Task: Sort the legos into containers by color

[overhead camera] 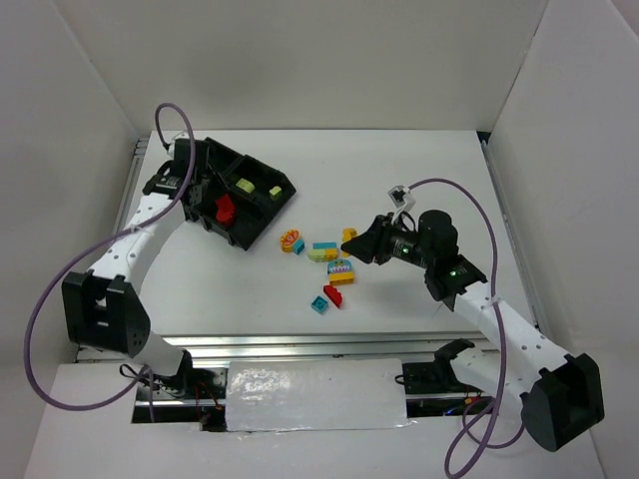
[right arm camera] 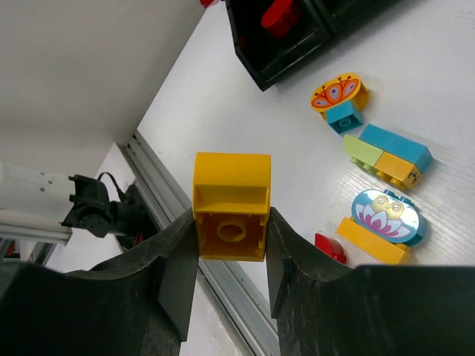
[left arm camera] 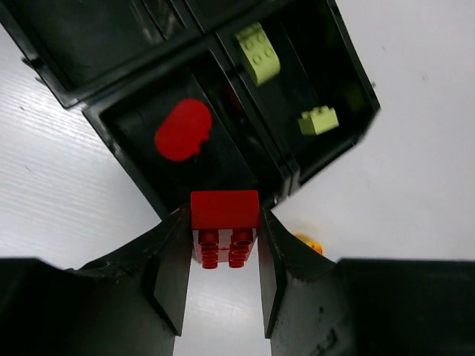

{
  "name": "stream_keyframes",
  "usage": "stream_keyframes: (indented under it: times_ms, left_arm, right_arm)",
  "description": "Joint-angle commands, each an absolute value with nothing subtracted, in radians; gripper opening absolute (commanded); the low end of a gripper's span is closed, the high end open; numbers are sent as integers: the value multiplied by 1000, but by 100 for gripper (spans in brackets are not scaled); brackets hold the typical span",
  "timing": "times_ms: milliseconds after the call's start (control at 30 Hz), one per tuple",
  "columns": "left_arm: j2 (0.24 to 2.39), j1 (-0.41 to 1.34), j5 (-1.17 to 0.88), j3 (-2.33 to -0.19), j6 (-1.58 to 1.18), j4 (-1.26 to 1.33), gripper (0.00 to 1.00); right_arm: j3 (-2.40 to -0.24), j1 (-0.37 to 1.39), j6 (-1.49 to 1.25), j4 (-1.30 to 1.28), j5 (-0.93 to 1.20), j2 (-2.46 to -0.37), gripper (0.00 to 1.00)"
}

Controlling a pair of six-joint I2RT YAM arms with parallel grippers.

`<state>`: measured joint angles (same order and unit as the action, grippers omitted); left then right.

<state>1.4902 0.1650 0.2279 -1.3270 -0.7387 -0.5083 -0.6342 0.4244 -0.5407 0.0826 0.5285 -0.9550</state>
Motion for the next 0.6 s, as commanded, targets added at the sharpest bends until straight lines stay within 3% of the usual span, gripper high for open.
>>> stream_keyframes:
  times_ms: [0, 133, 233, 267, 400, 467, 567]
  left_arm:
    - [1557, 138, 304, -1411, -759, -482, 23]
    - [1647, 127, 308, -1431, -775, -463, 36]
    - [1692, 117, 273, -1437, -770, -434, 56]
    - [1701, 114, 259, -1437, -766, -425, 67]
    - [1720, 104, 177, -1422, -767, -385, 86]
    - [1686, 106, 137, -1388, -770, -348, 100]
    - [1605, 107, 56, -1341, -758, -310, 99]
  right_arm:
    - [-673, 437, -502, 43, 506, -923, 0]
    - [-670, 440, -489, 28, 509, -930, 0]
    - [-675, 440, -485, 28, 528, -939, 0]
    - [-681, 442, -483, 25, 531, -942, 0]
    - [-692, 442, -480, 21, 545, -968, 0]
    - [-684, 442, -485, 34, 548, -973, 0]
    - [-684, 440, -499, 55, 569, -989, 0]
